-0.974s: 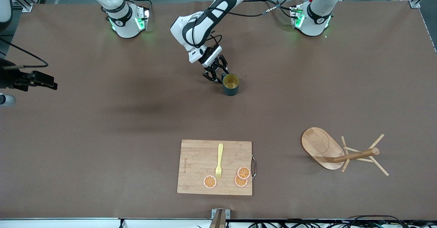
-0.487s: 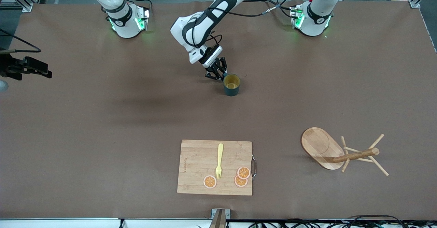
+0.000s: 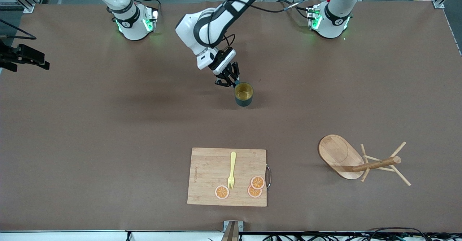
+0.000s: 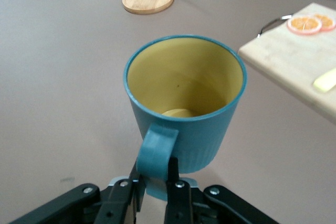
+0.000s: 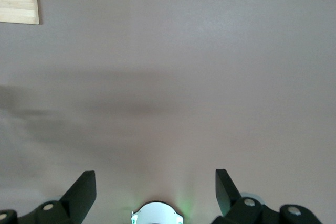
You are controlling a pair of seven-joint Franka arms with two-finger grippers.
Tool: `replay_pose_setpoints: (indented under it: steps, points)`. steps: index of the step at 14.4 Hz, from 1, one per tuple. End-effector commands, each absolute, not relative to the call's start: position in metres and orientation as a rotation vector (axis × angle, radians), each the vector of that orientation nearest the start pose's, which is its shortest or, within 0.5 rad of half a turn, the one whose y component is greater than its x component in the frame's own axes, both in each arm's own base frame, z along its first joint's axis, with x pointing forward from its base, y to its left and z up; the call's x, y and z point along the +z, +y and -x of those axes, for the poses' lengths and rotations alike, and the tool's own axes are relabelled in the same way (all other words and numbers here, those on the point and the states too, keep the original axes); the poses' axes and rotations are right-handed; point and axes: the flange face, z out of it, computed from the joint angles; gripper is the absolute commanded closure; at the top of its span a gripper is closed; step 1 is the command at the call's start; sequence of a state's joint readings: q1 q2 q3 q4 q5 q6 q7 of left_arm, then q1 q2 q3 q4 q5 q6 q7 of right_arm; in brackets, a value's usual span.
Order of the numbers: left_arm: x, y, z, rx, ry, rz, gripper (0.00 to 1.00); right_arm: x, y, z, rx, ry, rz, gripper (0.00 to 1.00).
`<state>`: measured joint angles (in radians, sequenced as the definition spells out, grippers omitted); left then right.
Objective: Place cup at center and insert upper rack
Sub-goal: 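Lift and carry the mug to the wooden stand with the left gripper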
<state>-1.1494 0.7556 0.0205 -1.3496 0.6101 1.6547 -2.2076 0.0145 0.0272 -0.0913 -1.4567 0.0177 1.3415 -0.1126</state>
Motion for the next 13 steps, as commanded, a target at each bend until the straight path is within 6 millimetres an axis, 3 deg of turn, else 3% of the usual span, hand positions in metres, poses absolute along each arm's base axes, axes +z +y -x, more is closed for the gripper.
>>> replay_pose_setpoints:
  steps: [1, 2, 7, 13]
  points:
    - [0.358, -0.550, -0.410, -0.684, -1.246, 2.423, 1.00, 0.646, -0.044, -0.520, 0.213, -0.019, 3.099, 0.00]
    - [0.384, -0.530, -0.433, -0.620, -1.274, 2.449, 1.00, 0.651, -0.043, -0.516, 0.199, -0.024, 3.102, 0.00]
    - [0.476, -0.416, -0.536, -0.325, -1.442, 2.554, 1.00, 0.672, -0.054, -0.496, 0.148, 0.008, 3.103, 0.00]
    - [0.515, -0.277, -0.622, 0.040, -1.710, 2.635, 1.00, 0.664, -0.042, -0.499, 0.158, -0.024, 3.106, 0.00]
